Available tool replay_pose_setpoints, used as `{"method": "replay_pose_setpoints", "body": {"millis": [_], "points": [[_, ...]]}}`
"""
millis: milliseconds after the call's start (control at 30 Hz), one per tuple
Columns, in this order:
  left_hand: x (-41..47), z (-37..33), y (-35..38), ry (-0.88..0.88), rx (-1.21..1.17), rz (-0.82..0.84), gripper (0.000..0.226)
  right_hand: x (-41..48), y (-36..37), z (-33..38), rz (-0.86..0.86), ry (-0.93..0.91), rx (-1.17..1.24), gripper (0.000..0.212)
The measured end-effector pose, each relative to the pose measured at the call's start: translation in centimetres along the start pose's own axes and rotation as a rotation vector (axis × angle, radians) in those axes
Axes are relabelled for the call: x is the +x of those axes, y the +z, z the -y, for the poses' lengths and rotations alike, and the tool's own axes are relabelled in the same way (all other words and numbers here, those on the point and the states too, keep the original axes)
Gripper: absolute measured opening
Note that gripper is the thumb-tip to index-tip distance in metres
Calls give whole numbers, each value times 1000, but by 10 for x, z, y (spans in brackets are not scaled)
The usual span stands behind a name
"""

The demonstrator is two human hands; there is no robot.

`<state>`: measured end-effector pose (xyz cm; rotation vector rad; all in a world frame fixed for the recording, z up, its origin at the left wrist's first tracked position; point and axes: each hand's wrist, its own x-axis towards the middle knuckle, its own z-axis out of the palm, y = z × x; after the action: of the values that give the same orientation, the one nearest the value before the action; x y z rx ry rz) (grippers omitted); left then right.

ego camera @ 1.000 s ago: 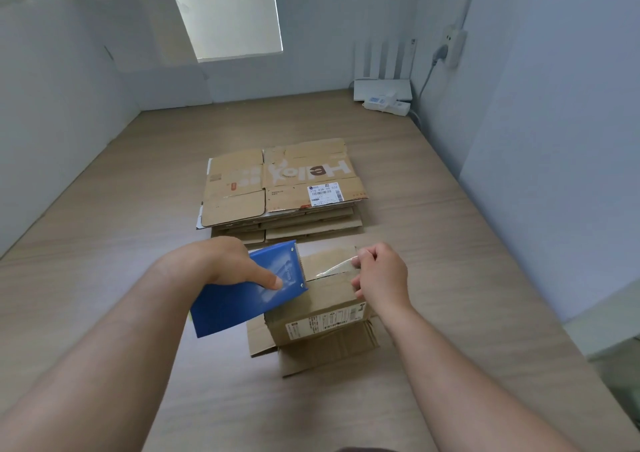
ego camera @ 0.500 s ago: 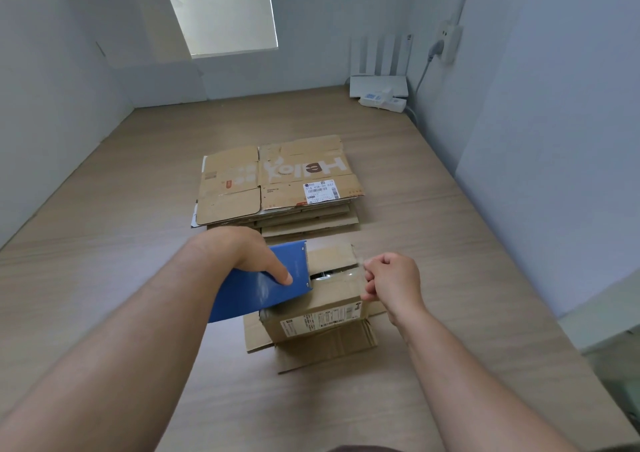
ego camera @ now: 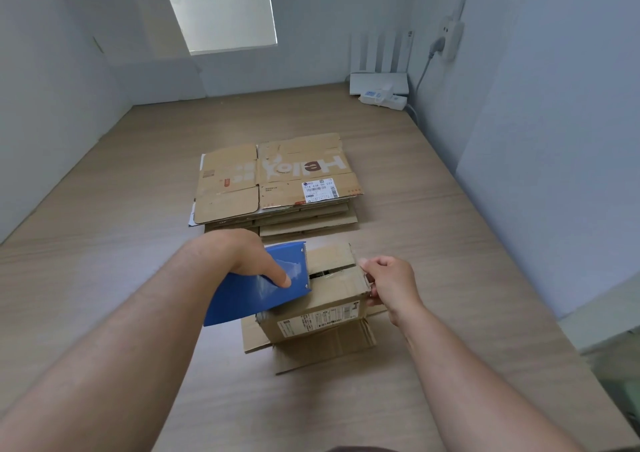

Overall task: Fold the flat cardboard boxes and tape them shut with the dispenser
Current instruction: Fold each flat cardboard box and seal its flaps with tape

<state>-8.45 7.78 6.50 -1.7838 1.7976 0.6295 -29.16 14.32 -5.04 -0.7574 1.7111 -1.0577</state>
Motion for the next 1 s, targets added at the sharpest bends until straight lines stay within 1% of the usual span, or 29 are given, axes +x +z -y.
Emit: {"method": "replay_pose_setpoints", "body": {"millis": [67, 133, 167, 233, 267, 333, 400, 467, 567, 700, 800, 1000], "points": [[2, 1, 0, 0, -7, -2, 56, 4, -1, -4, 4, 39, -19, 23], [3, 3, 1, -1, -12, 3, 53, 8, -4, -10, -51, 103, -95, 41], [4, 4, 1, 0, -13, 5, 52, 9, -6, -13, -93, 111, -135, 44], [5, 5, 2, 2, -19, 7, 51, 8, -7, -16, -194, 18, -200, 26], [6, 6, 2, 0, -25, 8, 51, 5, -5, -14, -227, -43, -250, 26], [7, 6, 2, -2, -36, 9, 53, 1, 4, -7, -206, -145, -375, 37], [7, 6, 2, 2, -37, 7, 53, -4, 17, 1, -167, -187, -529, 41], [6, 7, 2, 7, -38, 8, 53, -3, 24, 3, -161, -203, -634, 40], [3, 6, 1, 9, -40, 10, 51, 2, 22, -2, -147, -257, -649, 36], [-2, 3, -7, 19, -53, 24, 51, 7, 18, -3, -119, -305, -590, 38], [-1, 6, -9, 19, -85, 56, 52, 9, 18, -4, -111, -343, -577, 35], [-3, 22, -16, -12, -133, 93, 61, 9, 21, -5, -100, -355, -587, 30]]}}
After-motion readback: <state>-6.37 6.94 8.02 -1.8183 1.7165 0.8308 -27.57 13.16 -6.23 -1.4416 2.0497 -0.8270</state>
